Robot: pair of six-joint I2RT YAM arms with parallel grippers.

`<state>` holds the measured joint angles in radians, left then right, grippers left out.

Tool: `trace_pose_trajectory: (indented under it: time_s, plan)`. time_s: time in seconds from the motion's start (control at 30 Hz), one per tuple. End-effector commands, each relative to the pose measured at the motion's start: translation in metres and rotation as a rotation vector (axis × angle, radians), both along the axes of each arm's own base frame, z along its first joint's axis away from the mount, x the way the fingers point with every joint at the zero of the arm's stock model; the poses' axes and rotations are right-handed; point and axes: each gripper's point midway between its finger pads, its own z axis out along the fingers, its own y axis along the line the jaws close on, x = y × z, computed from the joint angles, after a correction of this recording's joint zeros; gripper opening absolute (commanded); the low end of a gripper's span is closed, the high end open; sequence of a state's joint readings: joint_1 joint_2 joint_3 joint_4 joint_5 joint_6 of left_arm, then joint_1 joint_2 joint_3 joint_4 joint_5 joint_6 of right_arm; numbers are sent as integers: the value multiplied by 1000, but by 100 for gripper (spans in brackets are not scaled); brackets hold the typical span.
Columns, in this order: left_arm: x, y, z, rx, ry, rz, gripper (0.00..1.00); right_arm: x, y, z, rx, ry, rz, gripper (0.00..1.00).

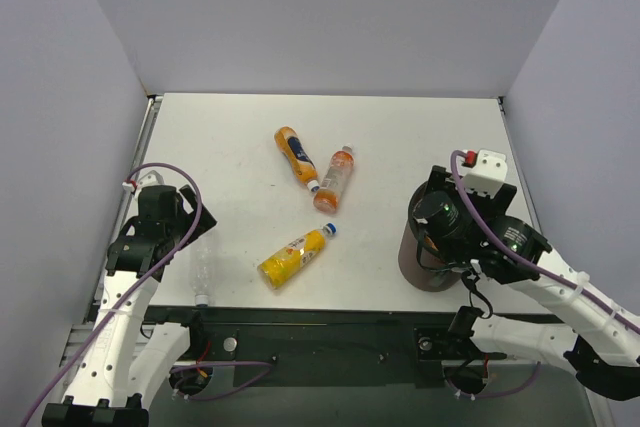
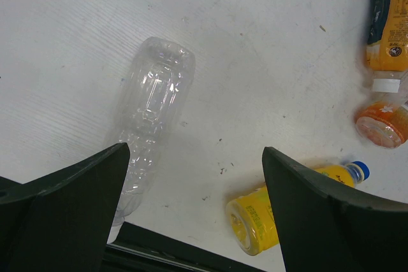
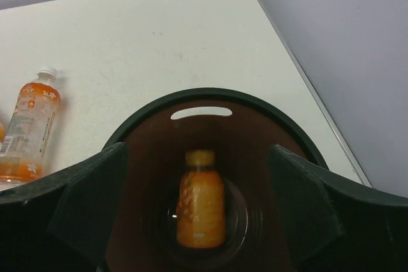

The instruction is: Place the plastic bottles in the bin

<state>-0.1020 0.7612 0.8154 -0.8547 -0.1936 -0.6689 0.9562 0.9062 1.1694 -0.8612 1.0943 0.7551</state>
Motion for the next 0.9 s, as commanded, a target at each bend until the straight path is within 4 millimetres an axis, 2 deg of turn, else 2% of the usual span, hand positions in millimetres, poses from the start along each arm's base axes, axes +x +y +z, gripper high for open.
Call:
trace_pose_trajectory:
  time_s: [0.0, 0.07, 0.13, 0.2, 0.3, 0.4, 0.43, 0.5, 0.6, 0.77, 0.87]
  plan:
    - [9, -2, 10, -12, -53, -3, 97, 2, 4, 10, -23, 1, 0, 85]
    - [8, -2, 9, -12, -53, -5, 97, 4, 15, 13, -33, 3, 29, 85]
    - [9, -2, 11, -14, -60, -4, 97, 7, 35, 14, -29, 14, 86, 85]
    - [9, -2, 10, -14, -60, -4, 97, 11, 64, 11, 27, 42, 166, 84]
    - [8, -2, 10, -14, -54, -5, 97, 13, 125, 4, 124, 80, 343, 84]
    - [8, -3, 10, -15, -54, -7, 97, 16, 176, -14, 97, 147, 441, 84]
    - [7, -3, 10, -14, -56, -7, 97, 15, 192, -14, 111, 161, 478, 84]
    - [7, -3, 11, -12, -58, -6, 97, 20, 219, -35, 75, 216, 512, 84]
    - [7, -3, 11, -12, -60, -6, 97, 26, 243, -51, 53, 261, 544, 84]
    - [7, -2, 11, -9, -59, -2, 97, 29, 276, -104, 44, 390, 575, 84]
    - [7, -3, 11, -9, -59, -5, 97, 31, 284, -133, 117, 455, 527, 85]
